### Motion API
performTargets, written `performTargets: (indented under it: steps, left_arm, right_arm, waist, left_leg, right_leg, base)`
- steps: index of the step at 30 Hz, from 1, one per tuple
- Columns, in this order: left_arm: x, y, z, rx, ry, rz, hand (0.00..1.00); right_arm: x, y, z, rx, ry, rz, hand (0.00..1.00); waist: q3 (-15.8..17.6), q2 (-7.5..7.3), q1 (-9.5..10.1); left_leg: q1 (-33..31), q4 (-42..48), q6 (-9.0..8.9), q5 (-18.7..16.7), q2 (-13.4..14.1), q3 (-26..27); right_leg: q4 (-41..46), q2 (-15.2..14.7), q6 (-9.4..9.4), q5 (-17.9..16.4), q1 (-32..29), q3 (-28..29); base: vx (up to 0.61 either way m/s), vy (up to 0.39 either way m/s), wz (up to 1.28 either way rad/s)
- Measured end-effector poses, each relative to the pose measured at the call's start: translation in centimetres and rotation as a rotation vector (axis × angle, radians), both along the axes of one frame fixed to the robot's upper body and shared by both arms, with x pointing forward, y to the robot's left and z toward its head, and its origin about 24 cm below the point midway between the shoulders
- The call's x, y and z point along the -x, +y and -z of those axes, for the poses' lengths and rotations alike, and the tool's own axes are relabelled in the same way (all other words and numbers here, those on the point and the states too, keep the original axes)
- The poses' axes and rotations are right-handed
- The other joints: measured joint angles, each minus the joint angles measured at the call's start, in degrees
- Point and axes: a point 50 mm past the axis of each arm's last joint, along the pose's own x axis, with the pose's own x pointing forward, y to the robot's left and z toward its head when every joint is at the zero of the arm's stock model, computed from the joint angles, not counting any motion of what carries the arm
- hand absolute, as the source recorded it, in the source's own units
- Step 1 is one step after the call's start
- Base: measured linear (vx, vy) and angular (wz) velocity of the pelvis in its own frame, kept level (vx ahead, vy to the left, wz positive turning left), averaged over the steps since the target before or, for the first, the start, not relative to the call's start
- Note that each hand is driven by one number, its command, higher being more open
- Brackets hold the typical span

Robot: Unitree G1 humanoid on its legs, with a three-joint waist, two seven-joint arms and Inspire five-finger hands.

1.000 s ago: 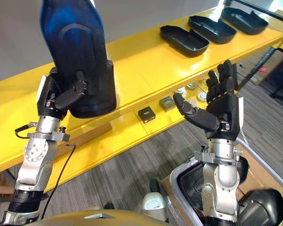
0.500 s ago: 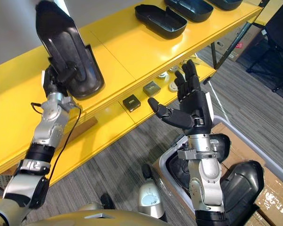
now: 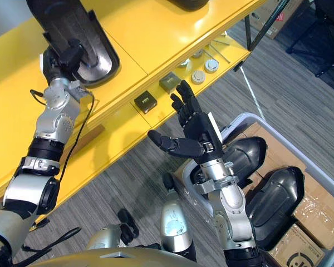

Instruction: Walk over and take three plastic housings, then place them on the shelf

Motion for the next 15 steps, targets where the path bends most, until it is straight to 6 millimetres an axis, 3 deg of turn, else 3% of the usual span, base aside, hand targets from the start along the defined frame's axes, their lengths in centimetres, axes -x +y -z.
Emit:
performTargets:
  steps: [1,15]
  left_arm:
    - [-0.04,0.18,-0.39,-0.004,0.002,-0.006,1.00]
    - [-0.35,0.32,-0.47,-0.029,0.051,-0.105,1.00]
  right_arm:
    - [-0.18,0.20,-0.26,-0.006,-0.009,-0.004,1.00]
    - [-0.04,1.03,-0.48,-0.046,-0.003,-0.005,1.00]
  waist:
    - [0.71,0.05,0.01]
    - [1.36,0.09,0.31]
  left_leg:
    - [-0.25,0.71,0.03,-0.19,0.06,0.01]
    - [-0.94,1.69,-0.26,-0.52,1.11,-0.28]
  right_leg:
    - [0.00,0.10,0.04,0.10,0.03,0.00]
    - [0.00,0.66,0.07,0.15,0.01,-0.39]
  base:
    - [-0.09,-0.026,-0.01]
    - [-0.06,-0.028,0.00]
